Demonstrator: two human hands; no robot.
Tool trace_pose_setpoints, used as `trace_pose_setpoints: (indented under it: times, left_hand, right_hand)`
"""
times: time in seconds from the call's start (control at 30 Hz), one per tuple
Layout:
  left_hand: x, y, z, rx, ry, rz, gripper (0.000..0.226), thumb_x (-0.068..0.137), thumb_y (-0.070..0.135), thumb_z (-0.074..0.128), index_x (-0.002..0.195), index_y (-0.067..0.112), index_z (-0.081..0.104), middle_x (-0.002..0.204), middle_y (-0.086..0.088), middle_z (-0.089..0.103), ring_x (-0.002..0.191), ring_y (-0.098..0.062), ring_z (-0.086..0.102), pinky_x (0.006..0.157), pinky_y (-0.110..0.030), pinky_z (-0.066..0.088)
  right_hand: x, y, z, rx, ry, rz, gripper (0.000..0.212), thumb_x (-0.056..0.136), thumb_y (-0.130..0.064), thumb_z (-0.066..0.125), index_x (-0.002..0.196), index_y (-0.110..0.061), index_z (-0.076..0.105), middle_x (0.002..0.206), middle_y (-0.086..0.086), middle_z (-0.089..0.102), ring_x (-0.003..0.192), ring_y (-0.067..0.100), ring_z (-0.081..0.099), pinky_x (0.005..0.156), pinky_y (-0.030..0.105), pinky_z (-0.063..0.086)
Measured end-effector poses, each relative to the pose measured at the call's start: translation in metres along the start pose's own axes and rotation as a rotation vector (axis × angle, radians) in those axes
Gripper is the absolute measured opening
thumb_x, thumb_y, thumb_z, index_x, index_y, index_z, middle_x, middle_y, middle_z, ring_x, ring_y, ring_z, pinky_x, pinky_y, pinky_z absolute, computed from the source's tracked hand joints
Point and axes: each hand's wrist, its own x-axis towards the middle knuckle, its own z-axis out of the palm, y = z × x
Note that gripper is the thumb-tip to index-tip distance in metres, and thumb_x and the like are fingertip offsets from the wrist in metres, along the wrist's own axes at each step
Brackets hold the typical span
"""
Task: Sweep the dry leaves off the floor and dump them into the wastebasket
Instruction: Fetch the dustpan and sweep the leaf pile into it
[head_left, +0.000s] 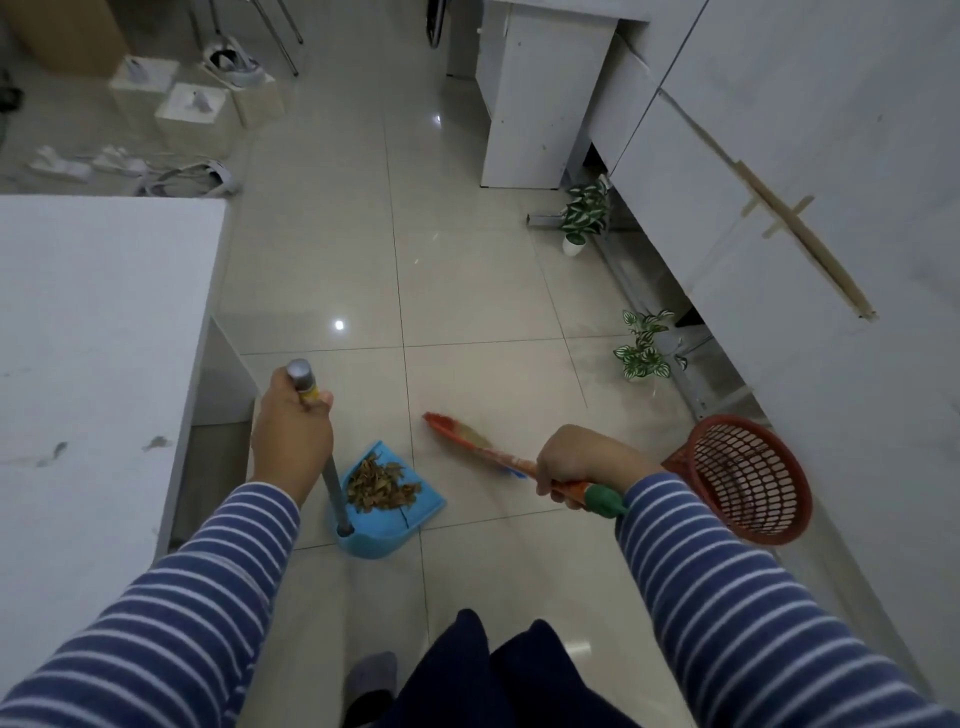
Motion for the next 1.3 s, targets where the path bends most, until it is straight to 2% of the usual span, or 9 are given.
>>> trace_pose_setpoints:
  times: [0.17, 0.27, 0.6, 0.7, 0.8, 0.9, 1.07, 1.2, 1.3]
  left_hand:
    - [-0.004, -0.003, -0.005, 0.021, -0.023, 0.004, 0.017, 0.093, 0.020, 0.053, 0.109, 0.017, 0.047, 0.099, -0.007, 0.056, 0.089, -0.026, 0.055, 0.080, -0.042, 0.044]
    - [-0.003, -0.005, -0.006, 0.027, -0.049, 0.007, 0.015, 0.093, 0.021, 0.053, 0.106, 0.020, 0.045, 0.097, -0.008, 0.056, 0.089, -0.027, 0.057, 0.080, -0.043, 0.046]
    - [0.004, 0.003, -0.013, 0.021, -0.152, 0.038, 0.020, 0.094, 0.022, 0.053, 0.112, 0.020, 0.044, 0.103, -0.011, 0.057, 0.095, -0.031, 0.057, 0.087, -0.052, 0.048]
    - [0.005, 0.009, -0.010, 0.055, -0.188, 0.074, 0.017, 0.094, 0.022, 0.053, 0.108, 0.020, 0.044, 0.100, -0.011, 0.057, 0.091, -0.029, 0.056, 0.082, -0.045, 0.046]
    - [0.003, 0.015, -0.006, 0.099, -0.235, 0.116, 0.020, 0.095, 0.023, 0.052, 0.112, 0.016, 0.045, 0.100, -0.010, 0.056, 0.089, -0.027, 0.053, 0.078, -0.040, 0.041]
    - [0.004, 0.021, -0.003, 0.105, -0.290, 0.124, 0.024, 0.095, 0.023, 0.052, 0.117, 0.016, 0.045, 0.104, -0.011, 0.056, 0.093, -0.028, 0.054, 0.081, -0.040, 0.040]
    - [0.003, 0.029, 0.007, 0.113, -0.321, 0.138, 0.027, 0.095, 0.022, 0.052, 0.120, 0.015, 0.044, 0.103, -0.011, 0.055, 0.091, -0.027, 0.052, 0.079, -0.040, 0.040]
    - [0.005, 0.032, 0.014, 0.118, -0.340, 0.155, 0.027, 0.095, 0.022, 0.053, 0.119, 0.016, 0.043, 0.102, -0.011, 0.056, 0.091, -0.029, 0.053, 0.079, -0.040, 0.041]
    - [0.005, 0.036, 0.017, 0.121, -0.337, 0.162, 0.027, 0.095, 0.022, 0.053, 0.120, 0.015, 0.044, 0.100, -0.009, 0.055, 0.089, -0.027, 0.051, 0.078, -0.039, 0.039]
  right_hand:
    - [-0.005, -0.002, 0.028, -0.040, -0.089, 0.011, 0.020, 0.087, -0.013, 0.064, 0.070, -0.003, 0.060, 0.061, 0.006, 0.060, 0.041, 0.014, 0.054, 0.043, 0.023, 0.043]
    - [-0.013, 0.001, 0.032, -0.023, -0.117, 0.003, 0.013, 0.086, -0.013, 0.065, 0.085, -0.001, 0.063, 0.063, 0.006, 0.060, 0.031, 0.011, 0.051, 0.036, 0.017, 0.040]
    - [-0.052, 0.029, 0.016, 0.222, -0.126, 0.135, 0.034, 0.091, -0.011, 0.058, 0.121, 0.003, 0.057, 0.070, 0.006, 0.055, 0.045, 0.015, 0.048, 0.037, 0.019, 0.039]
    - [-0.057, 0.041, 0.019, 0.302, -0.069, 0.187, 0.028, 0.090, -0.009, 0.058, 0.115, 0.004, 0.058, 0.069, 0.008, 0.056, 0.045, 0.015, 0.048, 0.042, 0.022, 0.040]
    - [-0.063, 0.047, 0.028, 0.350, -0.042, 0.214, 0.008, 0.088, -0.005, 0.058, 0.090, 0.002, 0.061, 0.072, 0.011, 0.057, 0.051, 0.017, 0.049, 0.051, 0.026, 0.039]
    - [-0.064, 0.049, 0.044, 0.358, -0.031, 0.191, 0.014, 0.087, -0.004, 0.059, 0.073, 0.000, 0.059, 0.074, 0.013, 0.058, 0.051, 0.017, 0.050, 0.048, 0.025, 0.040]
    - [-0.062, 0.048, 0.063, 0.548, -0.084, 0.214, 0.006, 0.087, -0.004, 0.058, 0.086, 0.002, 0.059, 0.072, 0.015, 0.059, 0.044, 0.017, 0.047, 0.043, 0.022, 0.037]
    - [-0.059, 0.063, 0.062, 0.700, -0.118, 0.211, 0.023, 0.087, -0.005, 0.053, 0.109, 0.002, 0.056, 0.065, 0.008, 0.055, 0.034, 0.011, 0.044, 0.036, 0.015, 0.034]
    - [-0.063, 0.077, 0.052, 0.755, -0.120, 0.202, 0.022, 0.088, -0.007, 0.052, 0.109, -0.001, 0.056, 0.067, 0.006, 0.057, 0.038, 0.010, 0.045, 0.036, 0.017, 0.035]
